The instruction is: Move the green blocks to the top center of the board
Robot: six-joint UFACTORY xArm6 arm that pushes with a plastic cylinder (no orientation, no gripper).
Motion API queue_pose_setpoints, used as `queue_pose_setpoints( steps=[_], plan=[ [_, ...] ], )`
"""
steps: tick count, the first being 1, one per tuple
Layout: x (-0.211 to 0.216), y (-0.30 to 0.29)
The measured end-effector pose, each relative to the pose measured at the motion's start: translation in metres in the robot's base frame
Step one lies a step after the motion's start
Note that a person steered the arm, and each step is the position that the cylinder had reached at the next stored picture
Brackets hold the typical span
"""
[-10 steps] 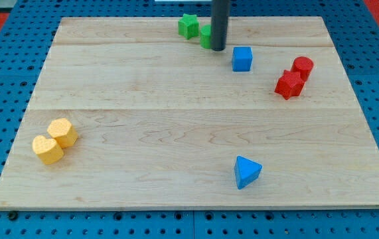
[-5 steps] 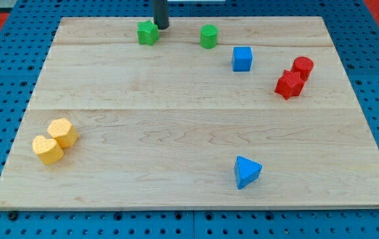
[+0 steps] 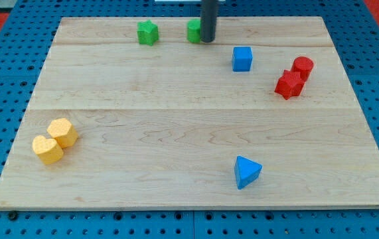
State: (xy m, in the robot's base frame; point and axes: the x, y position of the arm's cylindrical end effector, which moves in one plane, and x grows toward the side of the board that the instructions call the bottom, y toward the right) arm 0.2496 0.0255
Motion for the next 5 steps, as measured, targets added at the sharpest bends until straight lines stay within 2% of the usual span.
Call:
queue_pose_setpoints(
  steps=[1, 2, 3, 5],
  plan=[
    [0.022, 0.007],
    [0.04, -0.08],
    [0.01, -0.157],
    [0.001, -0.076]
  ],
)
